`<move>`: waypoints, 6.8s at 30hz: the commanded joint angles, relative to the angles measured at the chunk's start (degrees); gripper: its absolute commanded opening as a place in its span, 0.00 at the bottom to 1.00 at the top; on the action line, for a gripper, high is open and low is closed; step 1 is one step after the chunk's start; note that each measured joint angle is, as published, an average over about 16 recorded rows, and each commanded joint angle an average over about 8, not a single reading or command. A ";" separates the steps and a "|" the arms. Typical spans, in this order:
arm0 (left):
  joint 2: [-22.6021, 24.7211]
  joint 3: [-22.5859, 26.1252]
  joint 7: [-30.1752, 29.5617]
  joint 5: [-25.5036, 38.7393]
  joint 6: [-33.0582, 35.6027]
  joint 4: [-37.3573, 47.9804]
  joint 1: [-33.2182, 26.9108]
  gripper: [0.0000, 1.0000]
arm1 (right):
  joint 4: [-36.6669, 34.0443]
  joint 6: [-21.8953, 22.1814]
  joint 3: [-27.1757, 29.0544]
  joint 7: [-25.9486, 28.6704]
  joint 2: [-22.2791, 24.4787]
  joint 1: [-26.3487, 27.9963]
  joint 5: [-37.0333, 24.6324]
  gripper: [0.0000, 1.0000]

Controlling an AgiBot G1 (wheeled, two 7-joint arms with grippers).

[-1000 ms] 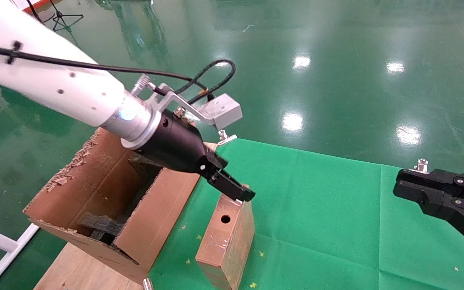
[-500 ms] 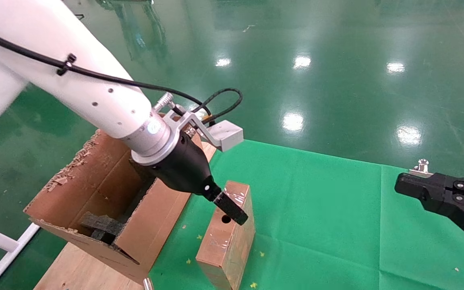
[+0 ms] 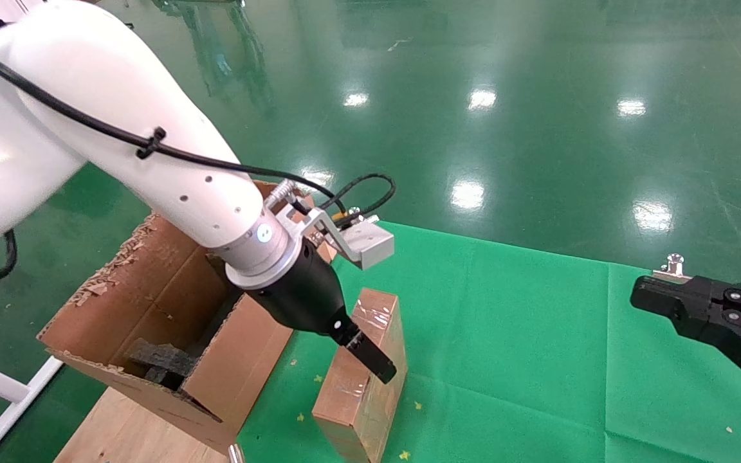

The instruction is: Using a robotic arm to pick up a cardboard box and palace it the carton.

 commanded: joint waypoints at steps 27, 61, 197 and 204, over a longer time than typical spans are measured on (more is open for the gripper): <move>0.41 1.07 1.40 -0.32 -0.46 0.37 0.38 0.00 | -0.01 0.02 0.00 0.00 0.01 -0.02 0.01 1.00; -8.65 -5.32 11.28 -3.57 -2.74 0.23 -6.47 0.00 | -0.01 0.02 0.00 0.00 0.00 -0.02 0.01 1.00; -18.45 -19.33 68.42 -15.45 -9.59 49.39 10.03 1.00 | -0.04 0.05 0.00 -0.01 0.02 -0.04 0.04 1.00; -18.49 -24.68 70.90 -19.59 -8.59 43.30 15.23 1.00 | -0.04 0.05 0.00 -0.01 0.02 -0.04 0.04 1.00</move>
